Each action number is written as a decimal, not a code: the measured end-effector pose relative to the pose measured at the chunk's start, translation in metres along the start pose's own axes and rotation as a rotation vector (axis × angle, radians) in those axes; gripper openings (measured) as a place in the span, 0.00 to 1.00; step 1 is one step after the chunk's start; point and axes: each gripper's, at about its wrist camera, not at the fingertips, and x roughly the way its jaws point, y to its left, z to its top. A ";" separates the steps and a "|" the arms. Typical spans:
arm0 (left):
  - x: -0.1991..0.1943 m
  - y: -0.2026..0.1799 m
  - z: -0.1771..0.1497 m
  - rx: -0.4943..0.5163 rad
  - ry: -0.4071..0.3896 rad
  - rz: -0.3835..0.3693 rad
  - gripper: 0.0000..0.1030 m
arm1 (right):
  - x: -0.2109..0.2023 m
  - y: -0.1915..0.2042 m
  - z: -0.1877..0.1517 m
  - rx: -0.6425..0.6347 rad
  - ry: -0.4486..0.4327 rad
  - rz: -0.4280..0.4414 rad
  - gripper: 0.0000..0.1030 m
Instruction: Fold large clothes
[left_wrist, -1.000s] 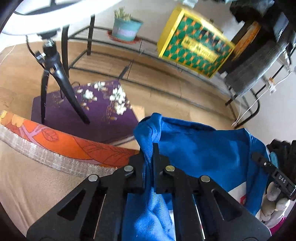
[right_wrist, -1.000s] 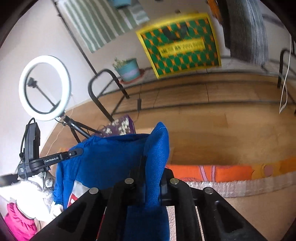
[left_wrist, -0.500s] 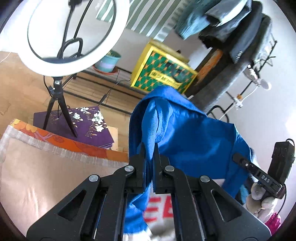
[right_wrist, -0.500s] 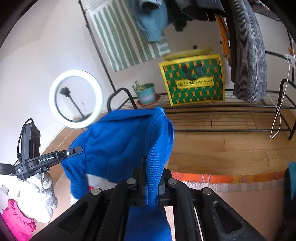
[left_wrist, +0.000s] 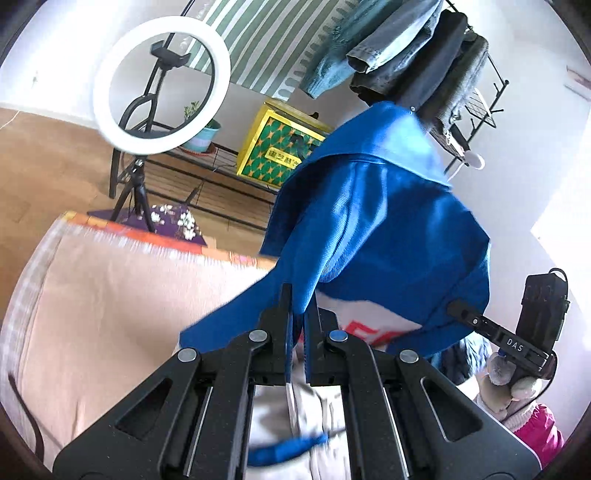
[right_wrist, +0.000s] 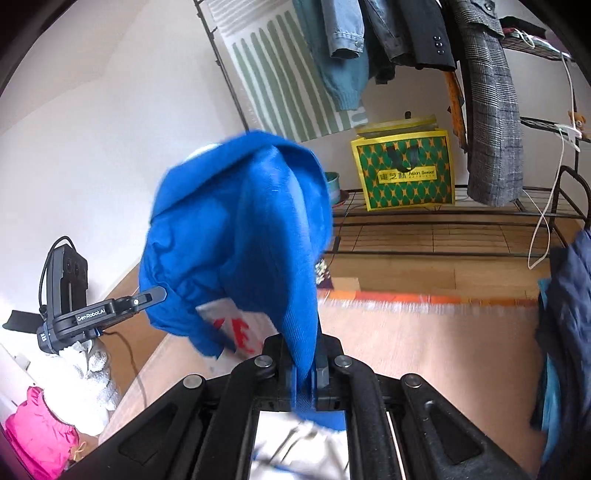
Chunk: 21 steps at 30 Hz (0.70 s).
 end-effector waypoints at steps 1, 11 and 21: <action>-0.006 -0.002 -0.006 0.005 0.003 0.002 0.01 | -0.007 0.005 -0.008 0.004 0.003 0.005 0.02; -0.069 -0.009 -0.099 0.100 0.097 0.050 0.02 | -0.061 0.023 -0.096 0.022 0.053 -0.008 0.02; -0.138 0.026 -0.194 0.089 0.244 0.158 0.02 | -0.126 0.013 -0.171 0.048 0.119 -0.071 0.24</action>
